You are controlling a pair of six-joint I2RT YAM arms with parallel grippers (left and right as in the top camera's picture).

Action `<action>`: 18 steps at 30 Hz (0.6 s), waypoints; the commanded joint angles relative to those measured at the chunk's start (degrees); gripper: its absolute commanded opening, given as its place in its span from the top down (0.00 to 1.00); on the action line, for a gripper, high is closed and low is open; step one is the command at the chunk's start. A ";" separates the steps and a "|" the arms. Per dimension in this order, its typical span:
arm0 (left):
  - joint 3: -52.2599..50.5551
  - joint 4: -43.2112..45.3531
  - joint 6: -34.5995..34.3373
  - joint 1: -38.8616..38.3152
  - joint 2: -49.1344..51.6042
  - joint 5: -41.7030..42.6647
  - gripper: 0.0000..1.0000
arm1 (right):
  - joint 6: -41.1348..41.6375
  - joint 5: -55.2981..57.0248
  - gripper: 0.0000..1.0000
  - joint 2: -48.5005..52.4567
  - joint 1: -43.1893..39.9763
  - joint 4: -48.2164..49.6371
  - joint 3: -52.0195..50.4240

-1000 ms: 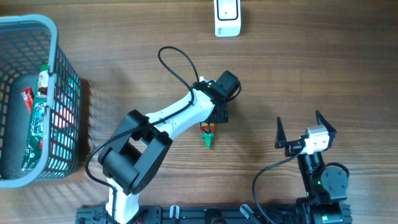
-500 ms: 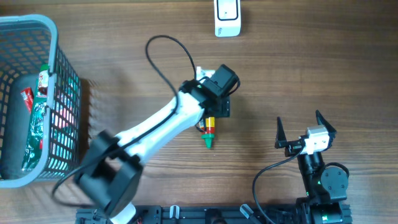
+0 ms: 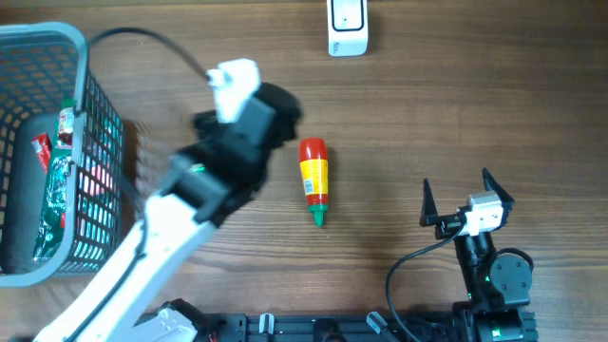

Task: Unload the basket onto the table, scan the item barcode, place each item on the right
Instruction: 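Return the left gripper to the basket and grasp the green-capped jar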

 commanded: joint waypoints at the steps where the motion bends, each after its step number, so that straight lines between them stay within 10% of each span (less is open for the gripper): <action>1: -0.15 -0.63 1.66 7.43 -4.81 -3.58 0.00 | -0.70 -0.50 0.00 0.09 0.17 0.13 -0.04; 18: -0.15 -1.73 1.64 28.30 -7.10 2.89 0.00 | -0.72 -0.50 0.01 0.09 0.17 0.13 -0.04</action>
